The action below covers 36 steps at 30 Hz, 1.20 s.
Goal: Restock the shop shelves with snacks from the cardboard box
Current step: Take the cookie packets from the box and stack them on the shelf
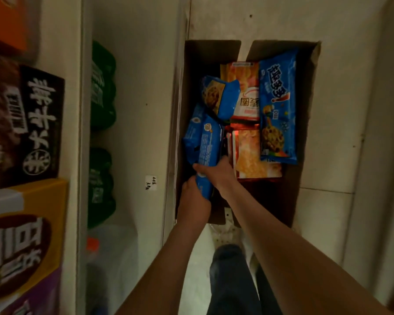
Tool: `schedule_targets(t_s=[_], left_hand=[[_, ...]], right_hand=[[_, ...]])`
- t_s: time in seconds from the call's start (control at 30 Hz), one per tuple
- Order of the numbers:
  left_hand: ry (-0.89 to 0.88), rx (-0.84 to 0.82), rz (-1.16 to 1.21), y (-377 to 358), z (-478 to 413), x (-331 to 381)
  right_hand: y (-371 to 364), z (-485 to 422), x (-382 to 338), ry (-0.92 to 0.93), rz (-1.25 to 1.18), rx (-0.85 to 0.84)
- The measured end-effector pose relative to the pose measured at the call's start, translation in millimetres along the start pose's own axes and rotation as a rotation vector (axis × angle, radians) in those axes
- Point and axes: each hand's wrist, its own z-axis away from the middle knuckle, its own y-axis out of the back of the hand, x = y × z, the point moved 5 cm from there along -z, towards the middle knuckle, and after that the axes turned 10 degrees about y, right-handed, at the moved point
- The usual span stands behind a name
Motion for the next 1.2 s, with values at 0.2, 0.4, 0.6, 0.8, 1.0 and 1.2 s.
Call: schedule_targets(t_s=[0.2,0.4,0.6,0.8,1.0,1.2], left_hand=[[-0.009,0.055,0.081,9,17,6],[0.064,0.102,0.31,20,42,7],[0.342,-0.267,0.662,-2,53,15],[0.404,-0.442,0.795,-24,61,39],[0.303,-0.479,0.76,-38,53,56],[0.404,-0.226,0.585,-30,30,51]], right_hand=[[3,4,-10,0.057,0.012,0.071],[35,45,-32,0.038,0.011,-0.179],[72,94,-42,-0.09,-0.323,-0.465],[101,101,-42,-0.09,-0.476,-0.471],[113,84,-31,-0.08,-0.477,-0.326],[116,75,-13,-0.09,-0.404,-0.231]])
